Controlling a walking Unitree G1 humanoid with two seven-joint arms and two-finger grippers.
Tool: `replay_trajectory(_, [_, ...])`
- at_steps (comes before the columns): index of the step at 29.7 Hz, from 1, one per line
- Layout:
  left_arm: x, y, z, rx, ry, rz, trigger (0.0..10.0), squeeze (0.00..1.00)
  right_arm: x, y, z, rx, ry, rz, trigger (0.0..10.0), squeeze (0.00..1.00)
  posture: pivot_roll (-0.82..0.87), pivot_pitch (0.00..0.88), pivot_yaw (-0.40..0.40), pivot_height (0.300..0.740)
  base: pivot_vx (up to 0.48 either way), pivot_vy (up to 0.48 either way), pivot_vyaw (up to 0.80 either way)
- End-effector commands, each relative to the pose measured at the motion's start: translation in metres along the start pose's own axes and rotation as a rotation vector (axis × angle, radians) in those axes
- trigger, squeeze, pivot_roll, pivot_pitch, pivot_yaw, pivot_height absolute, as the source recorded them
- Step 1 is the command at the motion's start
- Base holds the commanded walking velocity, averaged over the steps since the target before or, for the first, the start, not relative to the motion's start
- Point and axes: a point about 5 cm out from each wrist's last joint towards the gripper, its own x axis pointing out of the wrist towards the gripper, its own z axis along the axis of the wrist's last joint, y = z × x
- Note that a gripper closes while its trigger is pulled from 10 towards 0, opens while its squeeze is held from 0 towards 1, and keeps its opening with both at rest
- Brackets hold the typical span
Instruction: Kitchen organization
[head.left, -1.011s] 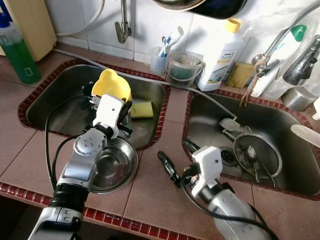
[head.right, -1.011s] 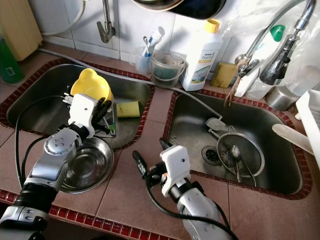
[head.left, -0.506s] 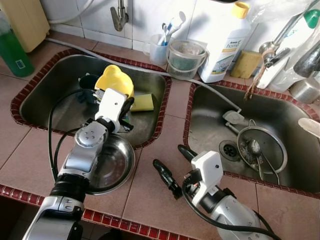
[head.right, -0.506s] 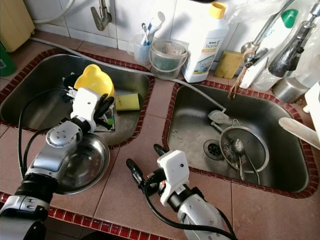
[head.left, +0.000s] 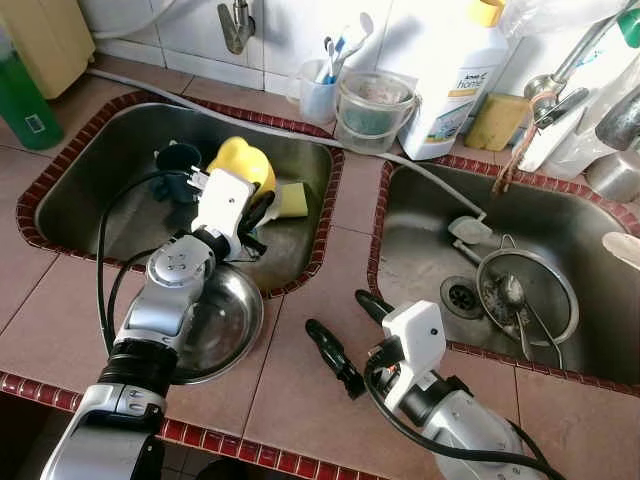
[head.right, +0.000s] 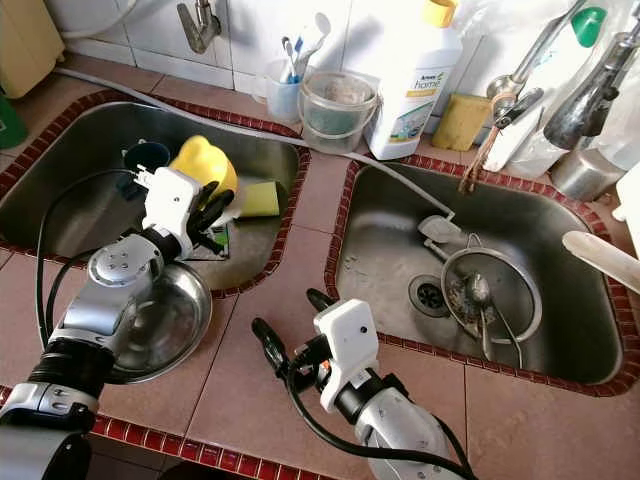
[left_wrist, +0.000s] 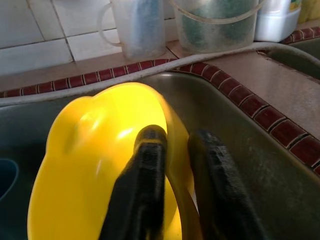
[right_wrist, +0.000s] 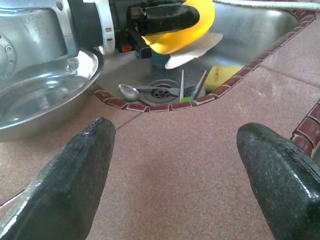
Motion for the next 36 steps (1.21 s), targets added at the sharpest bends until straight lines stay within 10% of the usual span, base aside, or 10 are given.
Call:
replay_trajectory(1, [0.002,0.001,0.005,0.013,-0.015,-0.015,10.0,1.00,-0.001,0.000,0.002,0.004,-0.004,-0.003,10.0,0.00,-0.21,0.231,-0.081,0.740,0.000,0.000,0.00])
replay_trajectory(20, [0.002,0.002,0.017,-0.006,-0.069,0.007,10.0,0.94,0.007,-0.007,0.007,-0.012,-0.052,-0.028,10.0,0.00,-0.21,0.199,-0.075,0.740,0.000,0.000,0.00])
replay_trajectory(22, [0.001,0.000,0.018,-0.023,-0.083,0.015,10.0,0.78,0.009,-0.009,0.008,-0.016,-0.067,-0.044,10.0,0.00,-0.21,0.192,-0.075,0.740,0.000,0.000,0.00])
replay_trajectory(24, [-0.002,-0.003,0.020,-0.053,-0.115,0.030,10.0,0.00,0.014,-0.016,0.011,-0.030,-0.098,-0.084,10.0,0.00,-0.20,0.170,-0.069,0.740,0.000,0.000,0.00])
replay_trajectory(36, [-0.007,-0.014,0.030,-0.171,-0.216,0.150,10.0,0.00,0.047,-0.054,0.027,-0.122,-0.257,-0.259,10.0,0.00,-0.17,0.090,-0.068,0.740,0.000,0.000,0.00])
